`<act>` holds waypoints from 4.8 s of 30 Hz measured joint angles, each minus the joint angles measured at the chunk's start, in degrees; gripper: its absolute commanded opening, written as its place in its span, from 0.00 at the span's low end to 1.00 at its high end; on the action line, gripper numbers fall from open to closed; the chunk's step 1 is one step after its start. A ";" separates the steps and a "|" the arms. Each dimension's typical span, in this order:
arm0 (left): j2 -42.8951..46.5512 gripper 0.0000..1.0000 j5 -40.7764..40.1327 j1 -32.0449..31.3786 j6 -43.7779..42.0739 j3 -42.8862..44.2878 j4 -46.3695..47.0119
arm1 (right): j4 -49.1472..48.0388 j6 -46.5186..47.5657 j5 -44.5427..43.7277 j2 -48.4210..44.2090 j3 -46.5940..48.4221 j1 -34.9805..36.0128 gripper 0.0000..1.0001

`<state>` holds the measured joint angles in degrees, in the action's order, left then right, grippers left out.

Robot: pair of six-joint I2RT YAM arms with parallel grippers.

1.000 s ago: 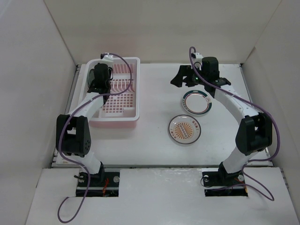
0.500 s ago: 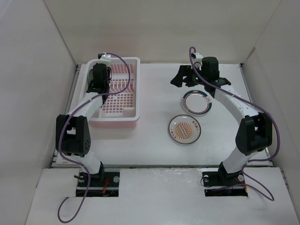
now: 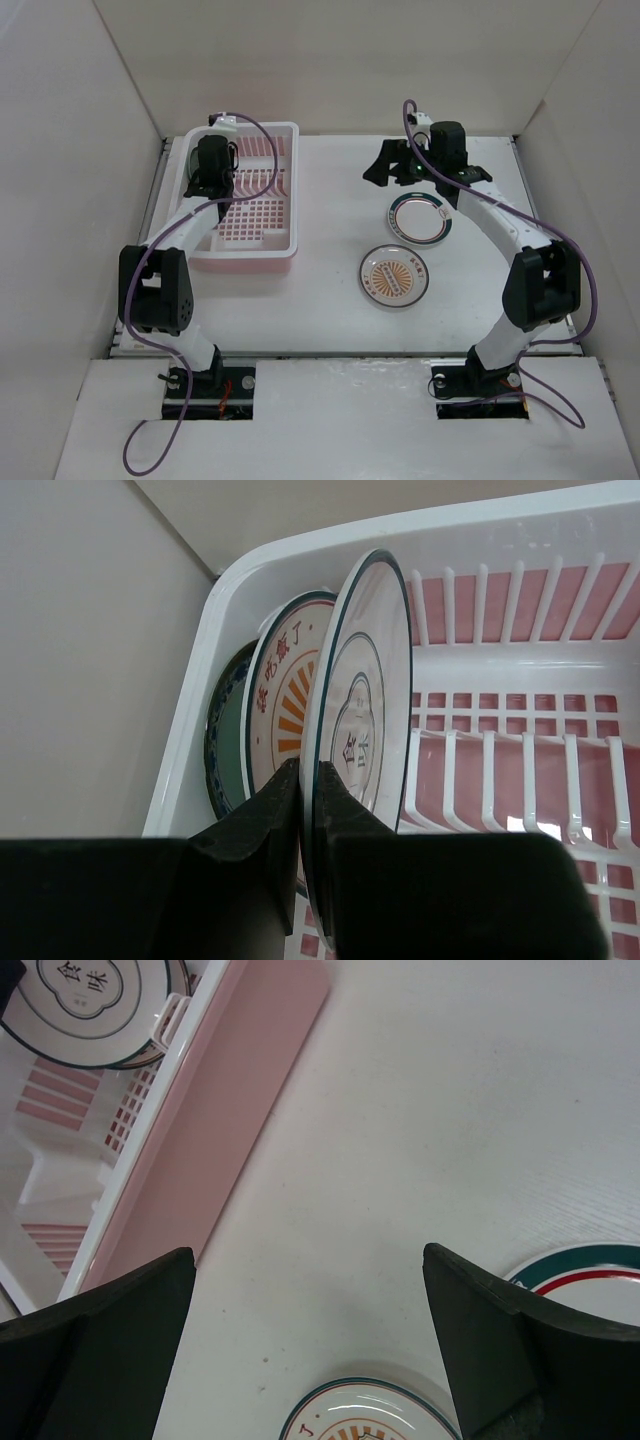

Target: Load the plates into the dish rack

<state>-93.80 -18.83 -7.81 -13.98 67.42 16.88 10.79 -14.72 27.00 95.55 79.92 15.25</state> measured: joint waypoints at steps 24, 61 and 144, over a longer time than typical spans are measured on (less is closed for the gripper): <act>1.29 0.00 -0.87 -1.22 1.42 1.25 -0.90 | 0.04 0.44 0.66 0.00 0.00 0.59 1.00; -4.22 0.23 -1.29 -2.08 3.54 1.60 -1.90 | 0.20 1.07 0.68 0.00 0.00 0.59 1.00; 8.90 1.00 31.08 -11.96 18.34 23.06 -22.38 | -19.26 -19.69 -1.51 5.33 -30.47 -25.42 0.50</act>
<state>-84.90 12.25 -19.77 4.36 90.48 -5.50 -8.47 -34.41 25.50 100.88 49.45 -10.17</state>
